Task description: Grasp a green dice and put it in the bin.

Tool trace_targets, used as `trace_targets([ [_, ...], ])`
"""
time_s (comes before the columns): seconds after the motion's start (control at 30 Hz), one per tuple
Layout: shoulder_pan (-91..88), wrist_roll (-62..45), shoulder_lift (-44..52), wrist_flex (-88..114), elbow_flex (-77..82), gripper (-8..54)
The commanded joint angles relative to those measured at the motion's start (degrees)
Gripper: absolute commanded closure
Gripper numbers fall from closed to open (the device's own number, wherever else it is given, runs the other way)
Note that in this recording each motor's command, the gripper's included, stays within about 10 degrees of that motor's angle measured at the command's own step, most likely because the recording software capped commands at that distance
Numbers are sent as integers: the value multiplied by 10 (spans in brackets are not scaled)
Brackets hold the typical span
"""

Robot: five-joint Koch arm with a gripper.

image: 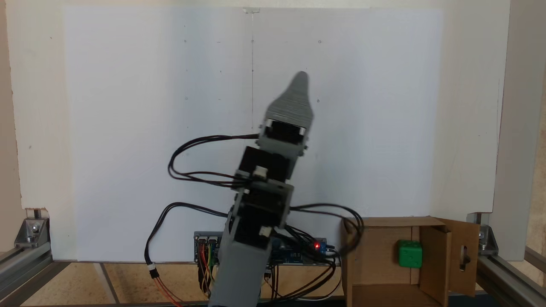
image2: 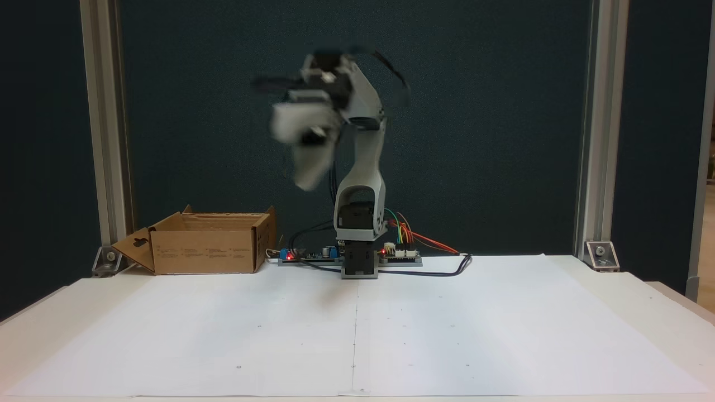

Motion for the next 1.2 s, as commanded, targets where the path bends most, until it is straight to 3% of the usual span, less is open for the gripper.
trace_targets([
  [0.0, -91, 24, 41, -94, 47, 15],
  [0.17, -149, 24, 115, -229, 243, 16],
  [0.43, -110, 24, 221, -436, 428, 13],
  [0.7, -63, 21, 226, -643, 611, 18],
  [1.17, -69, 23, 226, -974, 693, 24],
])
